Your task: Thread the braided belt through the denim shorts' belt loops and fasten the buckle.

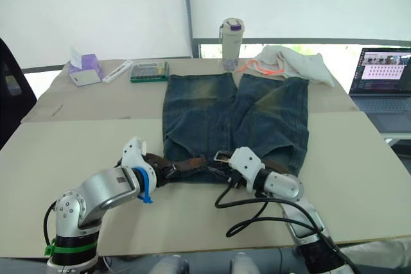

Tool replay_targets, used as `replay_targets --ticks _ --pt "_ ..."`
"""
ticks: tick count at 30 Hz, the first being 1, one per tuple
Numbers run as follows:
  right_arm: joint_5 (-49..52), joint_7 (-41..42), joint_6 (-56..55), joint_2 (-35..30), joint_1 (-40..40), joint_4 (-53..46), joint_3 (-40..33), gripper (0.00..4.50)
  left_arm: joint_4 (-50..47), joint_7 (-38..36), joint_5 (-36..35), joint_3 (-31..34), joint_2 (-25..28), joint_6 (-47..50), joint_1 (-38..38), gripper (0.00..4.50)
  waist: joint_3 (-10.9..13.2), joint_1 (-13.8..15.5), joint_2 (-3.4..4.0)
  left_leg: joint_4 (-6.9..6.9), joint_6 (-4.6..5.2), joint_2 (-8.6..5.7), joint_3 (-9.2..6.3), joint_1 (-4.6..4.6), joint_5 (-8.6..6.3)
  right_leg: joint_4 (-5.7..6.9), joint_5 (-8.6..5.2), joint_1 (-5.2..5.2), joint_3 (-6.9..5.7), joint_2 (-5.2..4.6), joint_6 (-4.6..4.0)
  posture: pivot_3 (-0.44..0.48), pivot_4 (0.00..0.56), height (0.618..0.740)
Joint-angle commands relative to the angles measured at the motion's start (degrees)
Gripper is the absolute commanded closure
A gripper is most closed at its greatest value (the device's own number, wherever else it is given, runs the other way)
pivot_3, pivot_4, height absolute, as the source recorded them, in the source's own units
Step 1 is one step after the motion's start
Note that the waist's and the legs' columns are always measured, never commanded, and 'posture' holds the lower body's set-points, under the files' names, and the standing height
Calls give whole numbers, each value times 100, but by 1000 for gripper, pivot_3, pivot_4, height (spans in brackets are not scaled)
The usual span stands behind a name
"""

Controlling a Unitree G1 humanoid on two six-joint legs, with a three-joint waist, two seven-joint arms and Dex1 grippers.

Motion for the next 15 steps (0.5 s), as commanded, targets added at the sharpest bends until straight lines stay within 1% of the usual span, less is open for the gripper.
replay_targets --ticks 1,5,10,15 --pt "9 -43 -185 76 -54 -76 -15 1686 -290 -14 -56 -35 48 -76 4 4500 0 5 0 0 0 0 1 0 0 0 0 0 0 0 0 0 150 740" --pt "-15 -59 -184 122 -51 -85 -8 1686 -180 7 -56 -18 -89 -61 -109 4500 0 6 0 0 0 -1 1 0 0 -1 0 1 1 -1 0 0 150 740" --pt "-72 -108 -209 194 -40 -72 -9 1686 130 128 -56 48 -489 68 -349 4500 -1 8 -1 1 0 -3 -1 -1 0 -3 0 4 0 -1 0 0 150 740" --pt "-64 -142 -198 217 -11 -97 -73 1686 626 -65 -56 156 -497 509 -582 4500 -1 4 -1 0 0 -3 -2 0 0 -2 0 3 0 0 0 0 150 740"
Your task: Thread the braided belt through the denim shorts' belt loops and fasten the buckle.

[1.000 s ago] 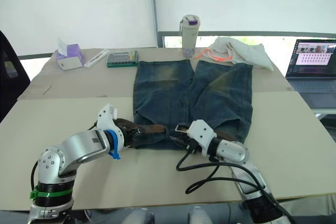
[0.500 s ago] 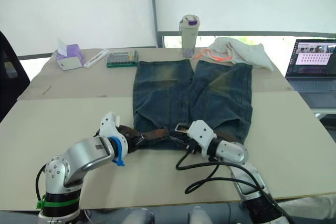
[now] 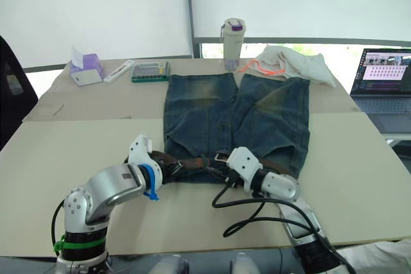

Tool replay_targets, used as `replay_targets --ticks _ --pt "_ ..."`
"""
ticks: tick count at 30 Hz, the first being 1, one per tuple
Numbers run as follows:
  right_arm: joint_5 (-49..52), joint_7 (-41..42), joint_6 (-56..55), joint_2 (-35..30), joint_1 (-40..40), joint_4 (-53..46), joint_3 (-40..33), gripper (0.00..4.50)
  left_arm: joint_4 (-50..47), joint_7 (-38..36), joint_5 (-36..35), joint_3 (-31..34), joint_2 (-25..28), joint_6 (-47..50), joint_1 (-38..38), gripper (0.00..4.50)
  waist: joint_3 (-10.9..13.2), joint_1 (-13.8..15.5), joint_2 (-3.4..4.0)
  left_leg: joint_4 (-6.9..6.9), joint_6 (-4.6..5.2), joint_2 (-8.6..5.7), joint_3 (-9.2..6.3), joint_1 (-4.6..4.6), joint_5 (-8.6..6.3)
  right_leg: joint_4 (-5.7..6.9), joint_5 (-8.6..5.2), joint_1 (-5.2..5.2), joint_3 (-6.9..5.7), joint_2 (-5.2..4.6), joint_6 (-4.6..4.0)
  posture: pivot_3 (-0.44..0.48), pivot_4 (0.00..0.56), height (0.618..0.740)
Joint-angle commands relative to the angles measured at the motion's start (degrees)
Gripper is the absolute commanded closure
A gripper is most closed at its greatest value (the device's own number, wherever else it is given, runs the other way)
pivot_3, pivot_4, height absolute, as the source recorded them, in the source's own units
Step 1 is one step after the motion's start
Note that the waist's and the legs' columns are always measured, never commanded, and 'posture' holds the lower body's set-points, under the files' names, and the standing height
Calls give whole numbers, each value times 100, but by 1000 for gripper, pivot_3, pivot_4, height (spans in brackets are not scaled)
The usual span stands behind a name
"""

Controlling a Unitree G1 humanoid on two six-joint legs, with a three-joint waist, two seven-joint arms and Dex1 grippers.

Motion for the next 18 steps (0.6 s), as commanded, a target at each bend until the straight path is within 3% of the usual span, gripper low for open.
replay_targets --ticks 1,8,12,16,18 --pt "65 -69 -157 21 2 -132 -104 1686 254 -176 -56 131 13 331 -194 4500 0 -1 0 0 0 0 0 0 0 0 0 0 0 0 0 0 150 740" --pt "1660 -120 2104 185 178 -912 -626 1686 871 -1374 -56 239 444 926 -179 4500 0 -5 0 0 0 -1 -3 -1 0 1 0 -1 -2 0 0 0 150 740" --pt "2401 -276 3477 142 78 -1270 -726 1686 1054 -2281 -20 -180 1259 1244 -86 4500 0 -36 1 -4 1 1 -5 -1 0 3 -1 -3 -3 2 -2 0 150 740" --pt "2574 -700 4246 213 -170 -1235 -831 1686 853 -3770 1367 -541 1716 1390 -132 4500 0 -61 2 -7 1 -1 -3 -2 0 2 -1 -6 -4 1 -3 0 150 740" --pt "2610 -938 4566 262 -300 -1133 -930 1686 750 -4383 2054 -631 1693 1105 -73 4500 0 -56 4 -9 1 0 -3 -2 0 0 -1 -6 -5 2 -3 0 150 740"
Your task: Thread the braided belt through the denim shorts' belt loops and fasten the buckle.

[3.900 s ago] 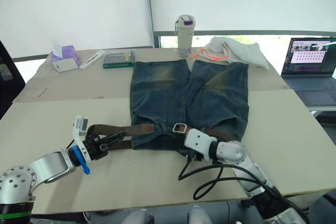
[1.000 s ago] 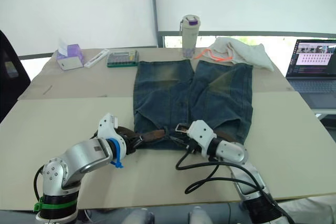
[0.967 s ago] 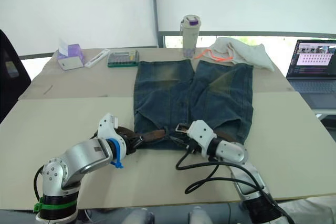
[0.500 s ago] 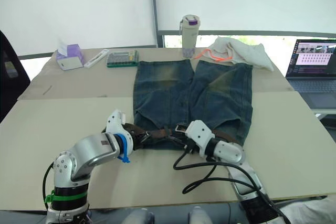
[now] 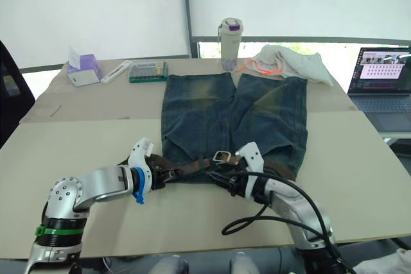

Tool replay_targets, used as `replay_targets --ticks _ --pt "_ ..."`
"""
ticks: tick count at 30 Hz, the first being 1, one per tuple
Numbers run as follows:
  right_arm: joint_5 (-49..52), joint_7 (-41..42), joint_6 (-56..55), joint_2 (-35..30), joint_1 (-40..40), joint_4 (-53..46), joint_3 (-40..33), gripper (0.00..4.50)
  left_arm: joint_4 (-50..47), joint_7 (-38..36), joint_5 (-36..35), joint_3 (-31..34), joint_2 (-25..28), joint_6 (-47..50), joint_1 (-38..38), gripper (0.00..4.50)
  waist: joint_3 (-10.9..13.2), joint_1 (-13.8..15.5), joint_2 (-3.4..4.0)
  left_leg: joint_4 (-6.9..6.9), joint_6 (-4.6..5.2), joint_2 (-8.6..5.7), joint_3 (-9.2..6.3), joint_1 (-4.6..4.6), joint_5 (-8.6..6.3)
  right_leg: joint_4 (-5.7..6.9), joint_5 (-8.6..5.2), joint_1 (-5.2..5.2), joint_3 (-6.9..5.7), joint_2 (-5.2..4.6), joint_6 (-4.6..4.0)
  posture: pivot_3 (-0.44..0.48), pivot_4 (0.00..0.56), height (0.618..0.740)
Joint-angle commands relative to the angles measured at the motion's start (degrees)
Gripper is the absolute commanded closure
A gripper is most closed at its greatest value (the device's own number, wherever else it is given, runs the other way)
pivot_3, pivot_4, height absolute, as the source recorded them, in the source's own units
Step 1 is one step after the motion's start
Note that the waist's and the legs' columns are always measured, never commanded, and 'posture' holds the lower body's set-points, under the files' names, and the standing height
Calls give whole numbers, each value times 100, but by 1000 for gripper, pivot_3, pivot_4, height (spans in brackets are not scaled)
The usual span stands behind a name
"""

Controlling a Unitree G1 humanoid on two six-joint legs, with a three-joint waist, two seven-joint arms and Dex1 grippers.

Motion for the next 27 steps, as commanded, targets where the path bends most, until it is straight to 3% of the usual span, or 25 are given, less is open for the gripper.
replay_targets --ticks 1,11,22,27 --pt "162 -462 547 87 -267 -23 -301 1686 -195 -1056 1021 -183 -52 -265 43 4500 0 10 1 0 0 -1 1 0 0 0 0 0 1 -1 0 0 150 740" --pt "355 -1174 1380 543 -570 187 -585 1686 -106 -1987 1896 -251 -663 -403 74 4500 0 12 0 1 2 1 -1 -4 -1 -1 0 -1 1 -3 2 0 150 740" --pt "698 -1384 1702 872 -607 256 -943 1686 -151 -2228 2376 -152 -910 -251 168 4500 0 3 1 2 3 1 -3 -3 -1 0 -1 1 -3 -2 5 0 150 740" --pt "948 -1392 1792 1003 -639 218 -1107 3109 -140 -2285 2512 -96 -1008 -195 160 4500 0 0 1 2 4 1 -3 -4 -1 0 -1 1 -3 -2 5 0 150 740"
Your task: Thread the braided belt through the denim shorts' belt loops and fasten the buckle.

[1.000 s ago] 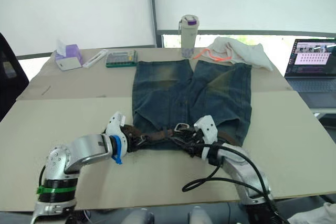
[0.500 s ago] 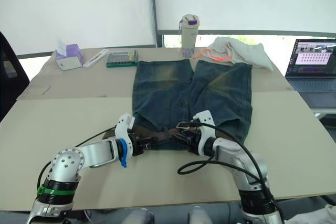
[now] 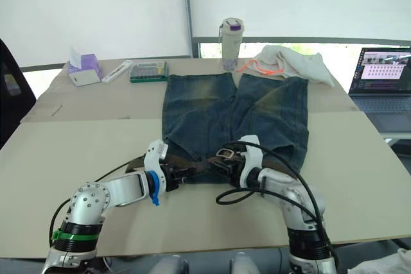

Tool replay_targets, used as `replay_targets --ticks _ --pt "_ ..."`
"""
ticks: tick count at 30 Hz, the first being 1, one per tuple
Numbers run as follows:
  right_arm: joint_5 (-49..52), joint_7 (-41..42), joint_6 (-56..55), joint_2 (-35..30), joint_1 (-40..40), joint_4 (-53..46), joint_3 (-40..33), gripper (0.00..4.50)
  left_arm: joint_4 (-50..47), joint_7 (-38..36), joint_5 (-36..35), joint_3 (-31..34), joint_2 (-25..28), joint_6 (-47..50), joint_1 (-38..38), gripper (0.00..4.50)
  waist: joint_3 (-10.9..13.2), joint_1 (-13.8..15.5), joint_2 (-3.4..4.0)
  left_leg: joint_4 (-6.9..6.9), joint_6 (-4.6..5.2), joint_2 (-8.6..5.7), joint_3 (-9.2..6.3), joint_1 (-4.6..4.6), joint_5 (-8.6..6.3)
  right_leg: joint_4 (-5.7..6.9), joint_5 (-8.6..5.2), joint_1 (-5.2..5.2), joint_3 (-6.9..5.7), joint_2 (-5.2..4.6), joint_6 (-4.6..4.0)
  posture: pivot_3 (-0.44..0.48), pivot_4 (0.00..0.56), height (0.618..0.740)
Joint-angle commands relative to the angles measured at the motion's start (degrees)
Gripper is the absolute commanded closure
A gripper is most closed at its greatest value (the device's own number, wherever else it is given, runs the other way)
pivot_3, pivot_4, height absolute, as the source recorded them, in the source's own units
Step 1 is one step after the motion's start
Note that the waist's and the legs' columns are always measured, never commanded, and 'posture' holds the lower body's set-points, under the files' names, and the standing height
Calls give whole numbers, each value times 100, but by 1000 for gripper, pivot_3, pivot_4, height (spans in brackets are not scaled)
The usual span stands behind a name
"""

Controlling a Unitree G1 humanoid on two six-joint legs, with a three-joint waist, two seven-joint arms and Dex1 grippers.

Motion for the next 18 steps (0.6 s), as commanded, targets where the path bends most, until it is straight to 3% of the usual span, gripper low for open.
replay_targets --ticks 1,4,8,18 --pt "315 6 76 108 -101 -116 -178 3446 -135 -121 86 -12 -96 117 11 4500 0 -11 0 0 0 0 0 0 0 0 0 0 0 0 0 0 150 740" --pt "397 -20 141 112 -114 -136 -229 4449 -134 -171 172 38 -141 170 18 4500 0 -18 0 -1 0 1 -1 0 0 0 0 -1 0 1 0 0 150 740" --pt "540 -77 238 180 -129 -186 -372 4449 -171 -295 250 122 -194 168 53 4500 0 -24 0 -1 1 0 -1 0 0 1 0 0 0 1 1 0 150 740" --pt "1497 -397 560 482 -340 -164 -1246 4500 -412 -788 850 290 37 23 322 1182 -1 -91 2 -5 1 5 0 2 -1 2 0 -1 0 4 0 0 150 740"
